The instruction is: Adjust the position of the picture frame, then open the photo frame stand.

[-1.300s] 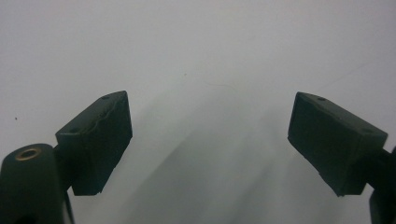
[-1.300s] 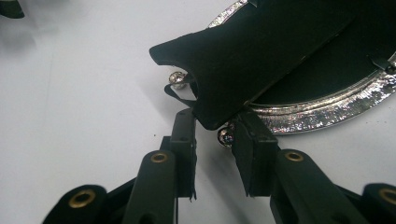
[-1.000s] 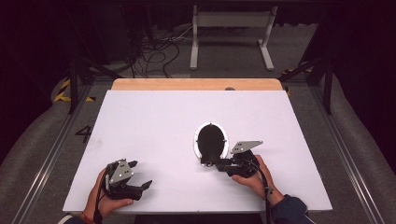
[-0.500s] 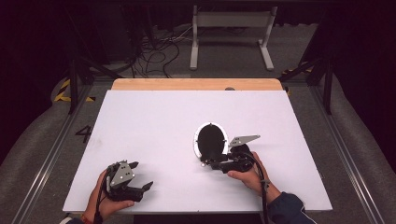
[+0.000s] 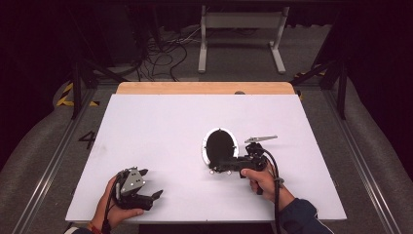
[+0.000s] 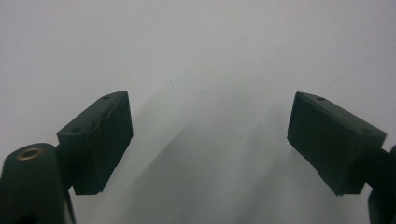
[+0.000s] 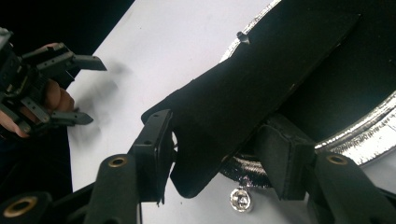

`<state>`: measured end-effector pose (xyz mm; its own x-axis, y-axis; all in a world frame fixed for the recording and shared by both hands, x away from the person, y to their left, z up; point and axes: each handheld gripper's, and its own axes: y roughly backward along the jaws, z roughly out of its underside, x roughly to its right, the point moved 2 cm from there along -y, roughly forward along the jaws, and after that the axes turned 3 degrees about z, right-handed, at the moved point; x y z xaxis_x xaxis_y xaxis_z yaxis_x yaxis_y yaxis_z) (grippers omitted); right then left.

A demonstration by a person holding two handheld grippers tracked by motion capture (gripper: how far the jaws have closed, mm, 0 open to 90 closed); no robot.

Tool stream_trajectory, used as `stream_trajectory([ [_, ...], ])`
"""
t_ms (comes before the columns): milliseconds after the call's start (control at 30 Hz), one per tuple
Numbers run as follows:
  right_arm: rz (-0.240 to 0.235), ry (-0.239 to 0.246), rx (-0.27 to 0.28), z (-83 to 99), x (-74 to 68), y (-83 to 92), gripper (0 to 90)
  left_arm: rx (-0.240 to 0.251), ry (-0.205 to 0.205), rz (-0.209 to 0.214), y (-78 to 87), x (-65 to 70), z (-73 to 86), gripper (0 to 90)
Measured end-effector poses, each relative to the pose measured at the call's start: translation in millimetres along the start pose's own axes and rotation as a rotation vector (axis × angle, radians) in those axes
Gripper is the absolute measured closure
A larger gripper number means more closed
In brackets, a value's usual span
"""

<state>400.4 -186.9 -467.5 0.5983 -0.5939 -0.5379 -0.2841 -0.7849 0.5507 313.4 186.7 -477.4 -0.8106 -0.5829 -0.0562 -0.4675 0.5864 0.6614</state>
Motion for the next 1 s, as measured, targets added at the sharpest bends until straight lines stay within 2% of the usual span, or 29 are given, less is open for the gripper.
stream_trajectory([
  [67, -0.001, -0.008, 0.004, -0.5, 0.6, -0.7, 45.3, -0.003, 0.0, -0.001, -0.4, -0.1, -0.1, 14.8],
  [233, -0.042, -0.071, 0.009, -4.6, 5.4, -3.2, 41.8, 0.002, -0.003, 0.003, -4.0, -2.3, -3.2, 14.9],
  [367, -0.059, -0.12, 0.017, -5.5, 8.9, -3.3, 43.7, 0.0, -0.006, 0.01, -9.5, -2.7, -8.6, 14.8],
  [567, -0.074, -0.198, 0.037, -12.2, 17.8, -7.8, 46.8, -0.007, -0.033, 0.015, -19.6, -2.0, -18.8, 14.8],
  [800, -0.084, -0.218, 0.043, -11.8, 21.6, -8.9, 52.3, -0.007, -0.069, 0.008, -28.7, -4.3, -29.3, 14.8],
  [900, -0.087, -0.218, 0.042, -11.8, 22.2, -8.7, 53.4, 0.008, -0.055, 0.013, -31.7, -9.3, -35.9, 15.0],
  [933, -0.084, -0.208, 0.037, -12.0, 22.4, -8.6, 53.9, 0.028, -0.033, 0.028, -36.9, -16.0, -43.6, 15.0],
  [1000, -0.082, -0.208, 0.035, -12.3, 21.7, -8.6, 54.2, 0.037, -0.023, 0.04, -41.2, -20.3, -47.6, 15.2],
])
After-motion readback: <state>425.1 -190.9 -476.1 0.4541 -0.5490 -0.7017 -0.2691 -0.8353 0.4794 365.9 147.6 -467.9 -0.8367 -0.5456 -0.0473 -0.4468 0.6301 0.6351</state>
